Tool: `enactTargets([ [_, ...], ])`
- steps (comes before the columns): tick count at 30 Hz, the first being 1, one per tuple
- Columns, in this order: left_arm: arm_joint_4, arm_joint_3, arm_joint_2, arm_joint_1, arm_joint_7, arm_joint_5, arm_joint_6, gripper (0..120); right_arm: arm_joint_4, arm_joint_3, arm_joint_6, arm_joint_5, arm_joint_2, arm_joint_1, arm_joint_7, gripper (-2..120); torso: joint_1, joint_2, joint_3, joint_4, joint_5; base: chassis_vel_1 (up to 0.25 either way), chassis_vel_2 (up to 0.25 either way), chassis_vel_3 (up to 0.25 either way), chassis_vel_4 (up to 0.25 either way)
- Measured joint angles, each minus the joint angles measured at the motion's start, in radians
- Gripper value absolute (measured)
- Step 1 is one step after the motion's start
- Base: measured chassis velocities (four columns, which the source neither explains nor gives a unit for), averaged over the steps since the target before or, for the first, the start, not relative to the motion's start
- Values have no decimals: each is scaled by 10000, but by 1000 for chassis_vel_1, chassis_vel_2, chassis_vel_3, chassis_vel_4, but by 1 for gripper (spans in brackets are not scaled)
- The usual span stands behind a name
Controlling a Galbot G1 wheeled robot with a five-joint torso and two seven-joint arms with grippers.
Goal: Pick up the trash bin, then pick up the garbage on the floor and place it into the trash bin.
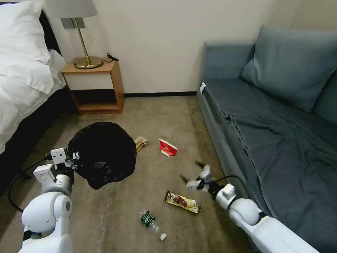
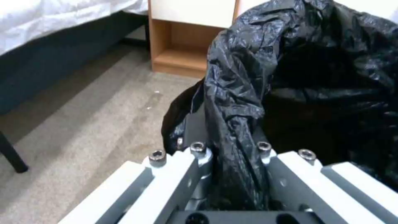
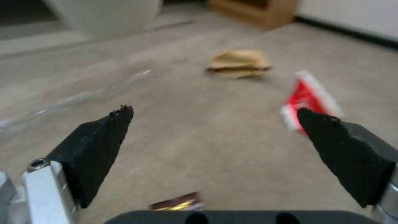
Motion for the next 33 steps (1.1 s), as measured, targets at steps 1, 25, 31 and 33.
enactTargets([
  [1, 0, 0, 0, 0, 0, 0, 0, 4, 0, 0, 0, 0, 0, 0, 0, 100, 0, 0, 0, 0, 0, 0, 0, 0, 0],
  [25, -458, -320, -505, 494, -43, 220, -264, 4, -314, -6787, -3700, 5617, 1758, 3740, 3151, 100, 0, 0, 0, 1, -3, 0, 0, 0, 0],
  [31, -523, -304, -738, 750, -36, 423, -472, 4, -782, -7106, -4611, 5898, 2863, 3801, 3821, 100, 0, 0, 0, 4, 0, 0, 0, 0, 0],
  [33, -597, -351, -787, 842, -33, 469, -514, 4, -953, -7145, -4930, 5894, 3068, 3775, 3850, 100, 0, 0, 0, 2, -3, 0, 0, 0, 0],
])
